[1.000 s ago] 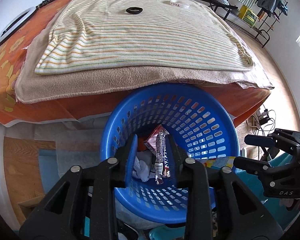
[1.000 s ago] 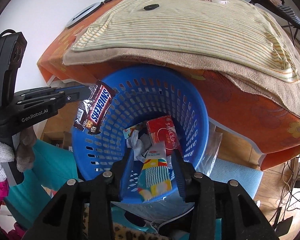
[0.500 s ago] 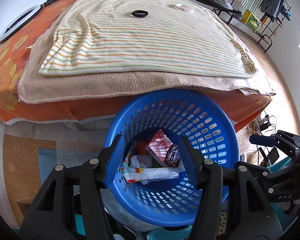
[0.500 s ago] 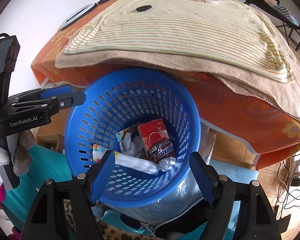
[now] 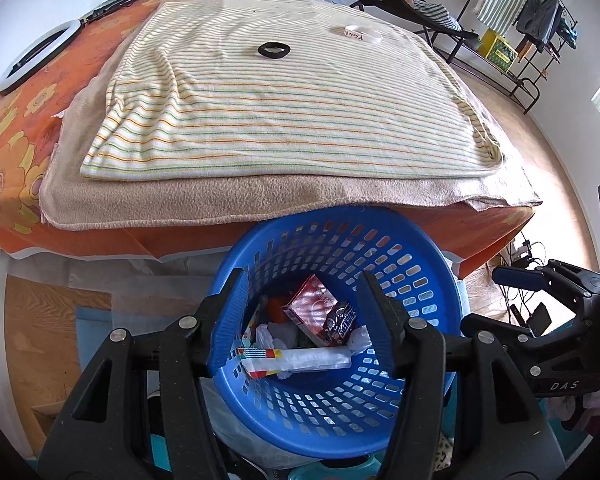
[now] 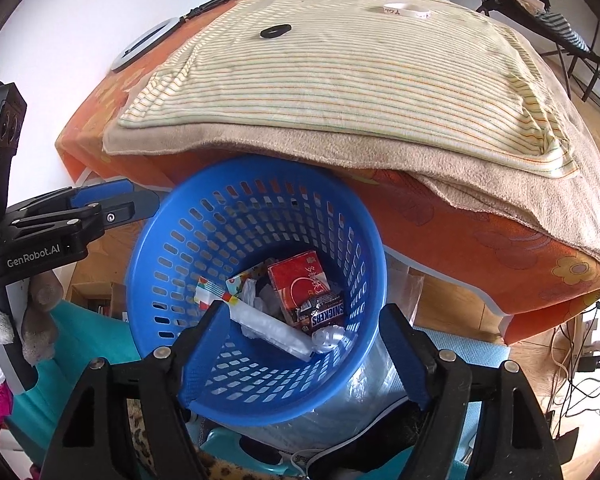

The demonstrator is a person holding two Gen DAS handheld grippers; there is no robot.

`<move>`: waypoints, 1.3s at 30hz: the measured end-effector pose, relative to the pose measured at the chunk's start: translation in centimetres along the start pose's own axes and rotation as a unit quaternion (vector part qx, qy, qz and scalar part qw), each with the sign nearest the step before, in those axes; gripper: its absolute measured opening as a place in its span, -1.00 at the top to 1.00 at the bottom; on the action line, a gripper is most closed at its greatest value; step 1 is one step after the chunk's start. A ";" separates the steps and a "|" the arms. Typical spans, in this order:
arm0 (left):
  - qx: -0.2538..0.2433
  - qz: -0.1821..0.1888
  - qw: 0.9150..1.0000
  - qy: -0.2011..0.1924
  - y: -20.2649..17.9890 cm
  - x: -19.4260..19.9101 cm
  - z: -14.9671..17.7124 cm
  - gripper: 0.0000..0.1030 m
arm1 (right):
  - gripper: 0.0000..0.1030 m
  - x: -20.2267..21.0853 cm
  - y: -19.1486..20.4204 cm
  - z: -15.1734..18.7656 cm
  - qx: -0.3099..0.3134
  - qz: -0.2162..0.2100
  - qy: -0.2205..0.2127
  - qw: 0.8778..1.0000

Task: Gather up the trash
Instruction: 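Move both tools back over the striped cloth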

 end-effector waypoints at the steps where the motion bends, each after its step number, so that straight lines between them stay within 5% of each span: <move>1: 0.000 0.002 1.000 -0.001 -0.2 0.1 -0.3 -0.12 | -0.54 0.2 -0.1 -0.2 0.000 0.000 -0.003 1.000; 5: -0.008 0.007 1.000 -0.009 -0.8 0.6 -1.4 -0.12 | -0.76 1.3 -0.5 -1.4 0.003 0.006 -0.023 1.000; 16: -0.010 0.017 0.999 -0.028 -1.6 1.2 -6.2 -0.12 | -0.77 3.6 -3.1 -5.6 0.008 0.045 -0.058 0.997; 19: -0.018 0.010 0.999 -0.035 -1.9 1.1 -7.9 -0.12 | -0.94 4.0 -4.2 -7.2 0.004 0.047 -0.073 0.996; 39: -0.026 0.008 0.999 -0.028 -2.1 -4.3 -17.8 -0.13 | -0.94 3.3 -13.2 -19.2 -0.028 0.120 -0.138 0.983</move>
Point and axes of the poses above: each gripper's, at about its wrist camera, not at the fingertips, and x roughly against the way its jaws point, y to its left, z to its underside, the point moved 5 cm from there along -x, roughly the way its jaws point, and after that the axes turned 11 degrees about x, right-handed, at the moved point
